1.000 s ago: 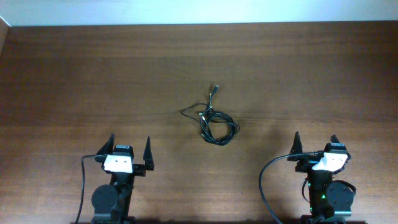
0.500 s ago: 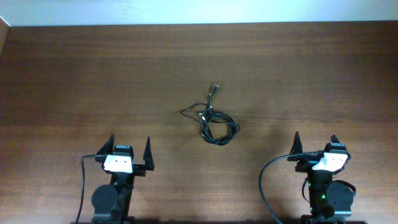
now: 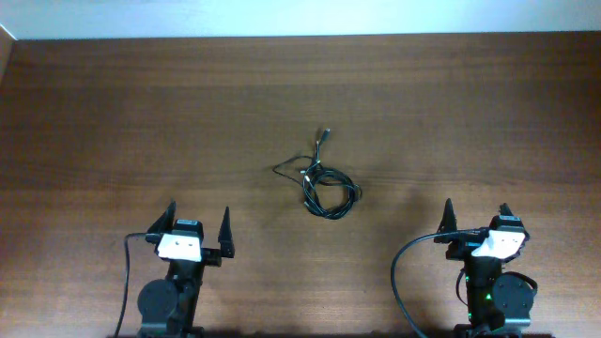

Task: Untangle cables
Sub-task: 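Move the left gripper toward the tangled black cable bundle, then lower the left gripper onto the cable bundle and grasp it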

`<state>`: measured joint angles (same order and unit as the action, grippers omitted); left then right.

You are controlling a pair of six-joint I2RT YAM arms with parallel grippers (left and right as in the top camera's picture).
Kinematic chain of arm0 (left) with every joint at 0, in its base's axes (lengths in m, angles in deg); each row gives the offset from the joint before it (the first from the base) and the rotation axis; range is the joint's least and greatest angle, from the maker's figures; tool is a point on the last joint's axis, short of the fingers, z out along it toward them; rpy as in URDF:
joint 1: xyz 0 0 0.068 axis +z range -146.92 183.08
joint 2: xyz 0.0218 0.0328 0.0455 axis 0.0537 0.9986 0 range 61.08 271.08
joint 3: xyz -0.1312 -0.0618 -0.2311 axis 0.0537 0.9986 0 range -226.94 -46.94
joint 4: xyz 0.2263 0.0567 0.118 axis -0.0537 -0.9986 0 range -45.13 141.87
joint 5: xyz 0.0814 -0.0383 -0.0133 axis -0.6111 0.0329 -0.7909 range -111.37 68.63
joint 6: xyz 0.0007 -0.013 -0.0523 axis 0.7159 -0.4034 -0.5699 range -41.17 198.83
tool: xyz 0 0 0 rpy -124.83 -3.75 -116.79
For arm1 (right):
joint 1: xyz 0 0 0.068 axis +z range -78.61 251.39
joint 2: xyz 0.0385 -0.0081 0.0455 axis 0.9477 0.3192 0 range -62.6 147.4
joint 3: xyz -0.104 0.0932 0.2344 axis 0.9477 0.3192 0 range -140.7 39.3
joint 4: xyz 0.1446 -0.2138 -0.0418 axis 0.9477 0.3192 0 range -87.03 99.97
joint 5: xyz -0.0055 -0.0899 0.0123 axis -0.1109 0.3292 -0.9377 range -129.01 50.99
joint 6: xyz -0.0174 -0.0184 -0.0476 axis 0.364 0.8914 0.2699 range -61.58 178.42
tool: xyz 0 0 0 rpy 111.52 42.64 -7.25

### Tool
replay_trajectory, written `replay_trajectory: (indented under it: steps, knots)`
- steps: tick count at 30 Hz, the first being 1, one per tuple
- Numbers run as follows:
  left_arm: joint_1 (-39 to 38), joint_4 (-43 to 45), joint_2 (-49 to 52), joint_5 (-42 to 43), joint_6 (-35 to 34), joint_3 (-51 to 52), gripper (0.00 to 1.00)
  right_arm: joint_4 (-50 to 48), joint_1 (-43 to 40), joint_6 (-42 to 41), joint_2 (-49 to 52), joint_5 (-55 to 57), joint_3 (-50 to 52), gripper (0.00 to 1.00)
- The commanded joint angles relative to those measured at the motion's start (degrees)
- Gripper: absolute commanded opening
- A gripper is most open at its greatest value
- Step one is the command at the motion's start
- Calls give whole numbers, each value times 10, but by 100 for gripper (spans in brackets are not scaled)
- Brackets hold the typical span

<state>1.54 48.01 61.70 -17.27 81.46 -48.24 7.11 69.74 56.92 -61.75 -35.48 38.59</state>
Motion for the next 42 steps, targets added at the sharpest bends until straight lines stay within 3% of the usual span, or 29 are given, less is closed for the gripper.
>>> replay_trajectory:
  steps: [1,11,18,25,31,36,37,42]
  knots:
    - [-2,2,-3,6,9,-24,99,3,6,-2,-6,-1,4,98]
    - [-2,-8,6,6,-5,-67,99,3,6,-2,-6,-1,4,98]
    - [-2,-77,78,7,-5,-143,99,3,6,-2,-6,-1,4,98]
    - [-2,-104,196,13,-5,-220,99,3,6,-2,-6,-1,4,98]
    - [-2,-107,338,108,-24,-284,99,3,6,-2,-6,-1,4,98]
    - [-2,-233,502,143,-24,-438,99,3,6,-2,-6,-1,4,98]
    - [-2,-226,526,188,-24,-446,98,3,6,-2,-6,-1,4,98]
    - [-2,-228,630,216,-24,-446,99,3,6,-2,-6,-1,4,99]
